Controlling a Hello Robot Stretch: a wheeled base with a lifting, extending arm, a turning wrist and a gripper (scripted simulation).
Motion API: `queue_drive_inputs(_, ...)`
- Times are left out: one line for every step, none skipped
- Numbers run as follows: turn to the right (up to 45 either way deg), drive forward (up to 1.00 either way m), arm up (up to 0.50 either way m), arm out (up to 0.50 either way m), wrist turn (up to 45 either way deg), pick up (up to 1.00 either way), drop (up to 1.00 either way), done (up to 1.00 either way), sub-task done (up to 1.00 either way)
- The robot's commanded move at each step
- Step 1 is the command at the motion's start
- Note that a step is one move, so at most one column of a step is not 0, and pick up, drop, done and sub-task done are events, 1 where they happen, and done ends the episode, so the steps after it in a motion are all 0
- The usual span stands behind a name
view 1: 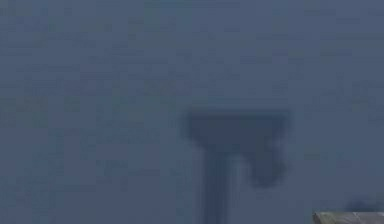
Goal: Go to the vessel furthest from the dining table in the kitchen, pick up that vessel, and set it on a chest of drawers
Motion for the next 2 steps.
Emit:
queue_drive_inputs(-30.0,0.00,0.00,0.00,0.0,0.00,0.00,0.00,0.00)
queue_drive_inputs(0.0,0.00,0.50,0.00,0.0,0.00,0.00,0.00,0.00)
